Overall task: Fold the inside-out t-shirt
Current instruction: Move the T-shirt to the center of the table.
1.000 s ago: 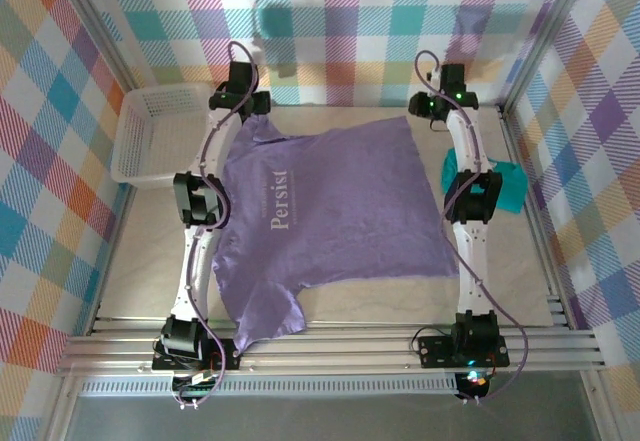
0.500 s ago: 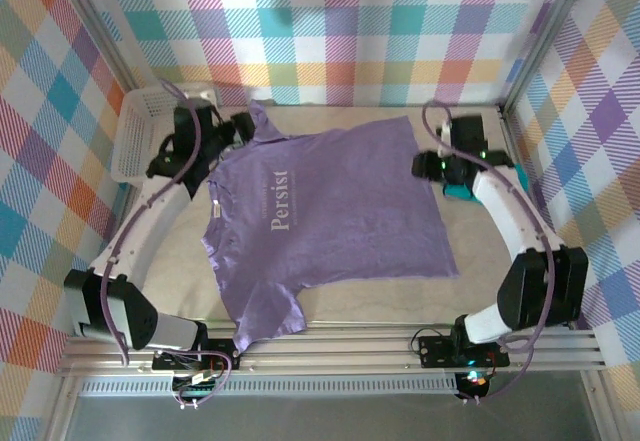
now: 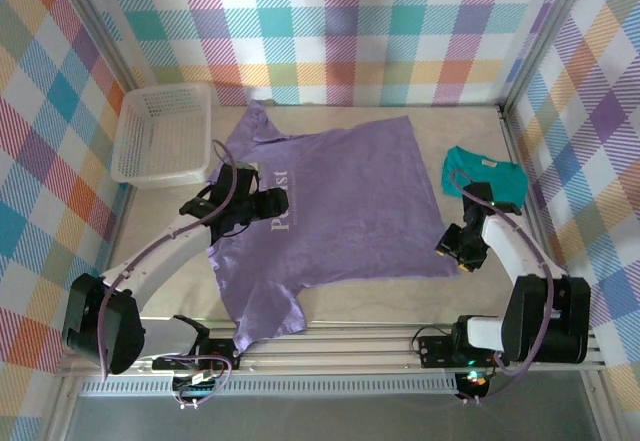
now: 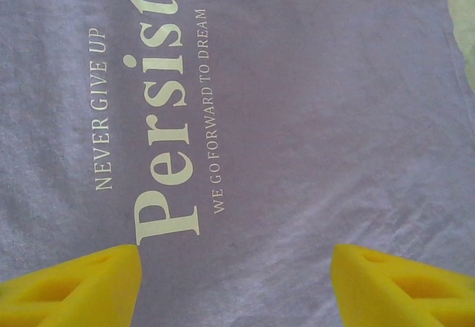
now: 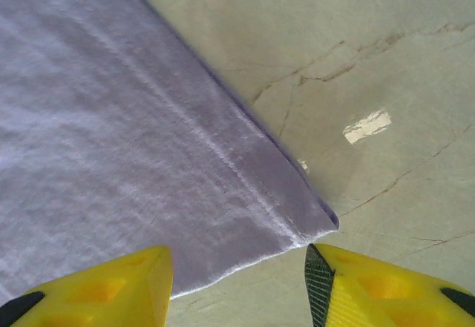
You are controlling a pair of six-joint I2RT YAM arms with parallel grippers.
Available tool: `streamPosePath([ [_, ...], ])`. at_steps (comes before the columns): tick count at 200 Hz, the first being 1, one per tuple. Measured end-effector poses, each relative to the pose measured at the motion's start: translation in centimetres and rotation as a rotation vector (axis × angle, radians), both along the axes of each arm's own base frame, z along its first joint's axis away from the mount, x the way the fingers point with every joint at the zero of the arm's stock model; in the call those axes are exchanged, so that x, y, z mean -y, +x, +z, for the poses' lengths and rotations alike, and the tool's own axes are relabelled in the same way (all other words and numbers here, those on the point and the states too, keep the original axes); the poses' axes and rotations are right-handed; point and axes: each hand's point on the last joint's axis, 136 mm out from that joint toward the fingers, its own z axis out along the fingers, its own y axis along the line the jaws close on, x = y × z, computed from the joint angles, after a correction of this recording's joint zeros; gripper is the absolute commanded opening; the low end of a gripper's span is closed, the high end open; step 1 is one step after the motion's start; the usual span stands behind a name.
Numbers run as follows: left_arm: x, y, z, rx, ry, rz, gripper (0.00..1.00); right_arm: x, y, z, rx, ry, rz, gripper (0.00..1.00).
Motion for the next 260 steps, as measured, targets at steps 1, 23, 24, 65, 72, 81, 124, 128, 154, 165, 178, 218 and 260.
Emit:
streamPosePath([
  [1,0.0,0.0,0.0,0.000,0.000,0.000,0.68,0.0,0.0,-0.1,-0.003,0.001,-0.002,0.50],
  [23,0.2,0.2,-0.1,-0.007,0.000,-0.003,0.68,0.0,-1.1,-2.1,-0.083,0.003,-0.032,0.50],
  [24,0.2,0.3,-0.1,-0.007,0.000,-0.003,0.68,0.0,-1.1,-2.1,-0.086,0.002,-0.033,0.49],
  [65,0.8,0.8,-1.1,-0.042,0.002,-0.016,0.69,0.1,-1.4,-3.8,-0.131,-0.004,-0.053,0.40],
  [72,0.8,0.8,-1.2,-0.047,0.004,-0.017,0.69,0.2,-1.5,-4.0,-0.135,-0.007,-0.055,0.36],
  [81,0.7,0.7,-1.4,-0.055,0.008,-0.016,0.69,0.2,-1.5,-4.0,-0.135,-0.008,-0.054,0.30],
  [124,0.0,-1.3,-3.0,-0.149,0.056,-0.021,0.69,0.0,-0.4,-3.8,-0.103,0.008,-0.035,0.05],
  [128,-0.1,-1.6,-3.2,-0.162,0.062,-0.021,0.69,-0.1,-0.1,-3.7,-0.090,0.013,-0.026,0.04],
  [154,-1.5,-4.0,-4.6,-0.243,0.111,-0.010,0.69,-0.8,3.7,-1.9,0.035,0.056,-0.006,0.00],
  [165,-2.2,-5.3,-5.5,-0.286,0.130,-0.004,0.69,-1.1,5.9,-0.6,0.102,0.074,0.002,0.00],
  [178,-3.0,-7.0,-6.4,-0.336,0.147,0.002,0.69,-1.3,8.8,1.2,0.184,0.087,0.020,0.00],
  [218,-3.1,-8.7,-9.4,-0.450,0.161,-0.001,0.69,-1.3,15.0,3.6,0.315,0.085,0.078,0.00],
  [260,-1.2,-5.0,-12.6,-0.478,0.162,-0.004,0.68,0.7,17.7,3.6,0.330,0.051,0.091,0.00],
])
